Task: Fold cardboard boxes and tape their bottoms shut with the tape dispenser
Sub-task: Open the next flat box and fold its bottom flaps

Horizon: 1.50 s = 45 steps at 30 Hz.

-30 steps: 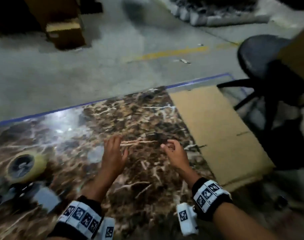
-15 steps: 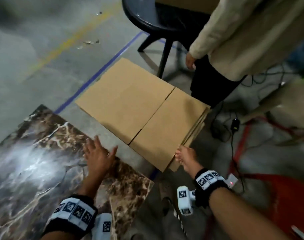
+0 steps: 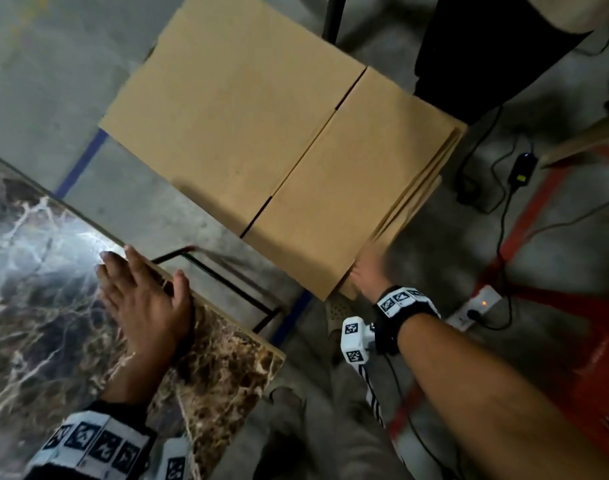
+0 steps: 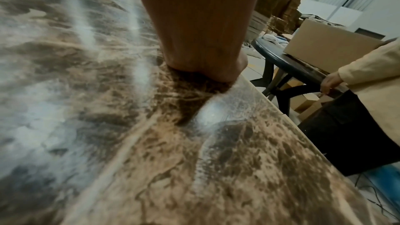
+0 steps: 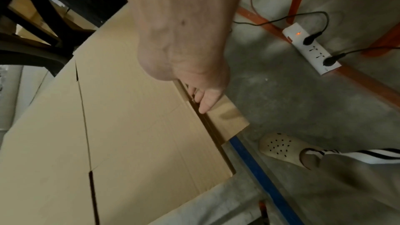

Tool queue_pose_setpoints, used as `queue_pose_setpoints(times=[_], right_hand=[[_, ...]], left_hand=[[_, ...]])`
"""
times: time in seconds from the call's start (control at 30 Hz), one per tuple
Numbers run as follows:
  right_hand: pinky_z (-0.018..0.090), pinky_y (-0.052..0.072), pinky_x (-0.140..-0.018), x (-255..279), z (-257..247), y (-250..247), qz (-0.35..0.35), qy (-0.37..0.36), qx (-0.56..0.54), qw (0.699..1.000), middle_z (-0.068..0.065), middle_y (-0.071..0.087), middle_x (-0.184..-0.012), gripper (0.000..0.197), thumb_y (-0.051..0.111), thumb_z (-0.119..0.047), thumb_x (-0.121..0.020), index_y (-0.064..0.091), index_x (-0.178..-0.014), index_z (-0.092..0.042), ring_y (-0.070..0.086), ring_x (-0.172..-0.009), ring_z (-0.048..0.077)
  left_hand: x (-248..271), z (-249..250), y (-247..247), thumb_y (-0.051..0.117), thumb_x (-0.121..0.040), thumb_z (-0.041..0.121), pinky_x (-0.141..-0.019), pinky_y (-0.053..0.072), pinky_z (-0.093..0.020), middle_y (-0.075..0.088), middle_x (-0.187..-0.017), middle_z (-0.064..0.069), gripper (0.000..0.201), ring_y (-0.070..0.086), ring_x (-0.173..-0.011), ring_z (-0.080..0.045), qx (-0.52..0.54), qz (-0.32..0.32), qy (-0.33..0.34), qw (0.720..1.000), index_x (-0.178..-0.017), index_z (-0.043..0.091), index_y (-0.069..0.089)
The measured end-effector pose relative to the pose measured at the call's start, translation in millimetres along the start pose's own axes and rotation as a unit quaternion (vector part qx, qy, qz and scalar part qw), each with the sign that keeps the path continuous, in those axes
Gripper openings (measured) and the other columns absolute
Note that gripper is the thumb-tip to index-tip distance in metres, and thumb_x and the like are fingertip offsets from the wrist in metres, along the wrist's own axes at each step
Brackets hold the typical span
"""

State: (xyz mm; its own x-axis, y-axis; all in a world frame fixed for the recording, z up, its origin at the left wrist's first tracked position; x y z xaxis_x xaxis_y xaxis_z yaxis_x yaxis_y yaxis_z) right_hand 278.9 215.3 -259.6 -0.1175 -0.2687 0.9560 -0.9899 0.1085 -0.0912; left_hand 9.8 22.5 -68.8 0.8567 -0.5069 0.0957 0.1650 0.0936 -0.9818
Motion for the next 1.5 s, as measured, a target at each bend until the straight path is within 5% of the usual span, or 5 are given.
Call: queue_pose_setpoints(times=[0.27, 0.8, 0.97, 1.33, 1.5], right_hand=[[0.039, 0.059, -0.073, 9.3, -5.6, 13.1, 0.093, -0.049, 0.076, 0.992, 0.008, 0.062, -0.094, 0.034, 0.07, -0.033, -0.085, 0.059, -0.105, -0.008, 0.064, -0.08, 0.026], [0.038, 0.05, -0.098, 8.5, -31.2, 34.5, 0.196, -0.073, 0.287, 0.935, 0.01, 0.064, -0.121, 0.077, 0.08, -0.049, -0.057, 0.056, -0.117, -0.006, 0.065, -0.106, 0.033], [0.039, 0.058, -0.083, 17.8, -30.7, 29.1, 0.125, -0.074, 0.148, 0.978, 0.007, 0.07, -0.099, 0.044, 0.091, -0.028, -0.061, 0.054, -0.075, -0.01, 0.066, -0.08, 0.025], [0.039, 0.053, -0.082, 174.1, -80.7, 35.9, -0.183, -0.043, 0.065, 0.98, 0.015, 0.067, -0.096, 0.011, 0.069, -0.007, -0.088, 0.064, -0.097, -0.006, 0.064, -0.088, 0.027], [0.037, 0.06, -0.07, 277.6, -91.6, 52.6, -0.291, -0.121, -0.008, 0.949, 0.014, 0.074, -0.09, 0.01, 0.065, -0.002, -0.086, 0.066, -0.096, -0.006, 0.072, -0.08, 0.025]], left_hand=[[3.4, 5.2, -5.5, 0.033, -0.087, 0.055, -0.122, 0.003, -0.049, 0.003, -0.164, -0.015, 0.083, 0.001, -0.151, -0.032, 0.006, 0.008, -0.008, 1.0, -0.156, 0.015, 0.014], [2.7, 0.2, -0.6, 0.03, -0.088, 0.058, -0.123, 0.003, -0.047, 0.003, -0.165, -0.012, 0.081, -0.001, -0.152, -0.027, -0.003, 0.016, 0.007, 1.0, -0.156, 0.016, 0.016], [2.1, -2.0, 0.7, 0.031, -0.09, 0.058, -0.123, 0.002, -0.046, 0.003, -0.165, -0.011, 0.079, -0.002, -0.152, -0.026, -0.006, 0.013, 0.01, 1.0, -0.156, 0.018, 0.014], [-2.4, 0.4, -12.2, 0.017, -0.078, 0.086, -0.118, -0.012, -0.049, -0.024, -0.162, -0.007, 0.1, -0.022, -0.149, -0.026, 0.031, -0.116, -0.012, 0.993, -0.156, 0.028, -0.006], [-19.9, 13.9, -76.9, 0.045, -0.085, 0.072, -0.107, 0.035, -0.056, 0.051, -0.141, -0.019, 0.073, 0.041, -0.134, -0.045, 0.342, -0.204, -0.025, 0.917, -0.142, 0.026, 0.045]])
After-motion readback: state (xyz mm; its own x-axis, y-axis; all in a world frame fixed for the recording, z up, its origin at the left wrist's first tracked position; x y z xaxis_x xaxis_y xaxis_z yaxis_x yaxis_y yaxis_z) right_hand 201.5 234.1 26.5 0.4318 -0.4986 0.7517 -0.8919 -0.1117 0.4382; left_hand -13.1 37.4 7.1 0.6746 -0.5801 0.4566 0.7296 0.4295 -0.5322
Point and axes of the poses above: each hand's wrist, its own x-axis away from the middle knuckle, its own y-axis out of the palm, z = x × y, the point moved 2 cm from there along -x, towards the middle knuckle
